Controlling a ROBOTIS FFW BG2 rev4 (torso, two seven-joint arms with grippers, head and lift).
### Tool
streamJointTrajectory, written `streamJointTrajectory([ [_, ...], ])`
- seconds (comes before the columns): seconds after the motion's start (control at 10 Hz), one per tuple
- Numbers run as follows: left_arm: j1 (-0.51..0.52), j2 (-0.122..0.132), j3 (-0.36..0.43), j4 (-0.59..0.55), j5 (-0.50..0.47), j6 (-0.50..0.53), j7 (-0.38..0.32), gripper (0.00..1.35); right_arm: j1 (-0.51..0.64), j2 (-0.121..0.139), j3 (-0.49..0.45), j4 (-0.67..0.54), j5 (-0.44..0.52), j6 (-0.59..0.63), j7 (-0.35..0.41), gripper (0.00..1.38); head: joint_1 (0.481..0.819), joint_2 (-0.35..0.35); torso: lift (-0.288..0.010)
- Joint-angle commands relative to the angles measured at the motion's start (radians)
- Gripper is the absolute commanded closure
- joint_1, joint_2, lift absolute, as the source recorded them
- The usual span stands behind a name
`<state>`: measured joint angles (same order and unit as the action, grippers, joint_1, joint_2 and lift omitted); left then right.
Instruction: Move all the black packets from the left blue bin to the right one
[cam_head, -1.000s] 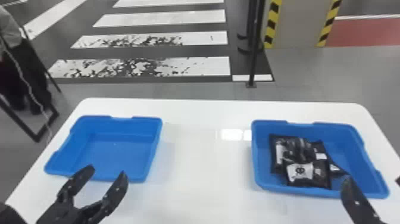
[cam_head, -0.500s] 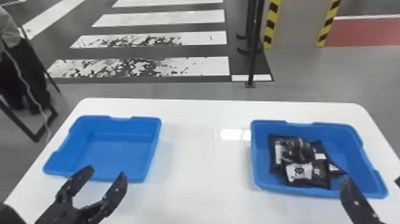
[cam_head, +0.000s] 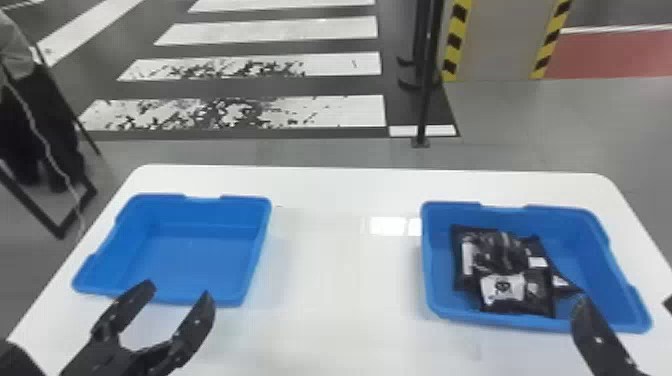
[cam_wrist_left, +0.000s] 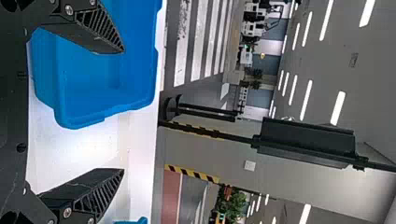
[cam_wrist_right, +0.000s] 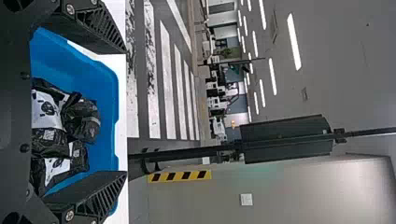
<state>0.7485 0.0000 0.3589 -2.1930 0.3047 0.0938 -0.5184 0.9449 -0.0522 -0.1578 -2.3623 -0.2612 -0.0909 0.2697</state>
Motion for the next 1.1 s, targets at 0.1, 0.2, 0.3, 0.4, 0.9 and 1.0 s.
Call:
streamJointTrajectory([
  [0.1, 0.0, -0.003, -0.002, 0.0, 0.002, 0.002, 0.0, 0.13, 0.0, 0.0, 0.0, 0.0, 0.0, 0.0, 0.0, 0.11, 0.695, 0.095, -0.144],
  [0.2, 0.0, -0.003, -0.002, 0.0, 0.002, 0.002, 0.0, 0.13, 0.0, 0.0, 0.0, 0.0, 0.0, 0.0, 0.0, 0.11, 0.695, 0.095, -0.144],
  [0.3, 0.0, -0.003, -0.002, 0.0, 0.006, 0.002, 0.0, 0.13, -0.002, 0.0, 0.0, 0.0, -0.002, 0.0, 0.0, 0.1, 0.695, 0.094, -0.144],
  [0.4, 0.0, -0.003, -0.002, 0.0, 0.006, 0.002, 0.0, 0.13, -0.002, 0.0, 0.0, 0.0, -0.002, 0.0, 0.0, 0.1, 0.695, 0.093, -0.144],
  [0.9, 0.002, -0.003, 0.0, 0.0, 0.006, 0.007, 0.0, 0.13, -0.002, 0.0, -0.002, -0.002, -0.002, 0.0, 0.0, 0.09, 0.695, 0.093, -0.144],
  [1.0, 0.002, -0.003, 0.0, 0.0, 0.006, 0.009, 0.0, 0.13, 0.0, 0.0, -0.002, -0.002, -0.002, 0.0, 0.0, 0.09, 0.695, 0.093, -0.144],
])
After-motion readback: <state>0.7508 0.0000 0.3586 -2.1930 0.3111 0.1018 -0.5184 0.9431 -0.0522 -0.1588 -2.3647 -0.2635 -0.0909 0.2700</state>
